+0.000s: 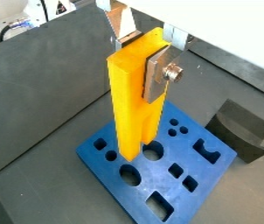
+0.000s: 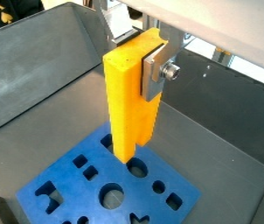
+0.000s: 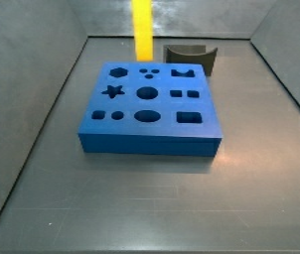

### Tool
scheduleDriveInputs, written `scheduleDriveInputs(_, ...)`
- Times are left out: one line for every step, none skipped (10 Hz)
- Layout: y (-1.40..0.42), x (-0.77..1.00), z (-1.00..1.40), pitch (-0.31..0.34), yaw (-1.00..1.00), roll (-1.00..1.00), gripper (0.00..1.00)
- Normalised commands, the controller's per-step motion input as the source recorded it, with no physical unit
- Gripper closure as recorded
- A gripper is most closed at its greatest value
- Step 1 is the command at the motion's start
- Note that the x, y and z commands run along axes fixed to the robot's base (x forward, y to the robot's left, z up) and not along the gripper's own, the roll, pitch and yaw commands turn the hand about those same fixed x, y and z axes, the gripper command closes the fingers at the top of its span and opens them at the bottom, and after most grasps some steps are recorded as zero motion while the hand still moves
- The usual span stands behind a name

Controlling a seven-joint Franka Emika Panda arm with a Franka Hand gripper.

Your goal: Insert the double-square object.

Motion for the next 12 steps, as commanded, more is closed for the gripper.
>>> scheduleDriveInputs(0.22, 0.14, -0.23, -0.019, -0.1, 0.0, 1.0)
scheduleDriveInputs(0.52, 0.2, -0.36, -0.001, -0.3, 0.0, 1.0)
scheduleDriveInputs(0.63, 0.34, -0.42, 0.0, -0.39, 0.0, 1.0)
scheduleDriveInputs(0.48, 0.45, -0.41, 0.0, -0.51, -0.01, 1.0)
scheduleDriveInputs(0.33, 0.48, -0.43, -0.04, -0.64, -0.1, 1.0)
scheduleDriveInputs(0.23, 0.49, -0.4, -0.039, -0.72, -0.13, 1.0)
scheduleDriveInputs(0.19, 0.45, -0.41, -0.013, -0.77, -0.1, 1.0)
scheduleDriveInputs(0.2, 0.41, -0.36, 0.0, -0.8, -0.05, 1.0)
scheduleDriveInputs(0.19, 0.32, -0.28, 0.0, -0.85, 0.0, 1.0)
scheduleDriveInputs(0.15, 0.24, -0.21, 0.0, -0.9, 0.0, 1.0)
scheduleDriveInputs(0.12, 0.19, -0.15, 0.0, -0.93, 0.0, 1.0)
scheduleDriveInputs(0.11, 0.16, -0.11, 0.0, -0.94, 0.0, 1.0)
